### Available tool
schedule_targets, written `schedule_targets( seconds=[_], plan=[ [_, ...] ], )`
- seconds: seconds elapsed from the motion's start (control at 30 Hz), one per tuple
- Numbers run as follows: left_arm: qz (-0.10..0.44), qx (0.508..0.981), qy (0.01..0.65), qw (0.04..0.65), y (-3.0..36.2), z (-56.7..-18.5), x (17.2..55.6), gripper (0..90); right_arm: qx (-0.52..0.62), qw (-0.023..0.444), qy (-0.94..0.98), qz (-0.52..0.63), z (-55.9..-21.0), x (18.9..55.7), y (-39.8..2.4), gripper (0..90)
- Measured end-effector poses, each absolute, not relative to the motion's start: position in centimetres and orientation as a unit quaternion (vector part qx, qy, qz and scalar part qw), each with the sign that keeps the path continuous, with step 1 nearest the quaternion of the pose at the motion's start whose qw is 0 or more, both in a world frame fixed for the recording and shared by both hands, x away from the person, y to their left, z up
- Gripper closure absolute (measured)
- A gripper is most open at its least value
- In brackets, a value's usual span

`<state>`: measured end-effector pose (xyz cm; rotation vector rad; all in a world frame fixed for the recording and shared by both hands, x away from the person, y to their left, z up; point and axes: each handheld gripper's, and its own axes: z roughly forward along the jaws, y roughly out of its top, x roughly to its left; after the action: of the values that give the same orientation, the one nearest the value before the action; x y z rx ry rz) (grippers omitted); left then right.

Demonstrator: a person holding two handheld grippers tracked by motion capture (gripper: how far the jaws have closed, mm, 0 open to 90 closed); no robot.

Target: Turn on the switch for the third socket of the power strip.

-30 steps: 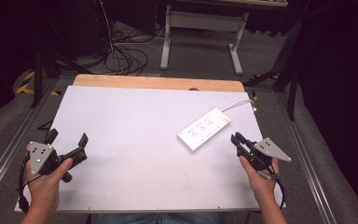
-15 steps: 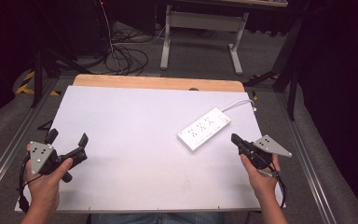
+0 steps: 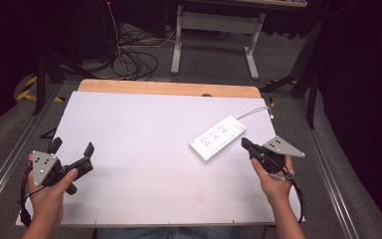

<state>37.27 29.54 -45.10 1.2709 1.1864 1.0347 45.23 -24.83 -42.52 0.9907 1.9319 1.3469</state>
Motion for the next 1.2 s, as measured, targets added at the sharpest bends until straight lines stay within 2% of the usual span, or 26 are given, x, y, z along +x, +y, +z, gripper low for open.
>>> schedule_targets(
  seconds=[0.37,1.2],
  plan=[
    [0.435,0.535,0.497,0.528,29.6,-45.1,37.2,4.4,0.35,0.29,0.748,0.484,-42.0,46.1,-22.2,90.0],
    [0.433,0.535,0.497,0.528,29.6,-45.2,37.3,4.6,0.342,0.29,0.774,0.446,-42.3,48.0,-19.8,90.0]
  ],
)
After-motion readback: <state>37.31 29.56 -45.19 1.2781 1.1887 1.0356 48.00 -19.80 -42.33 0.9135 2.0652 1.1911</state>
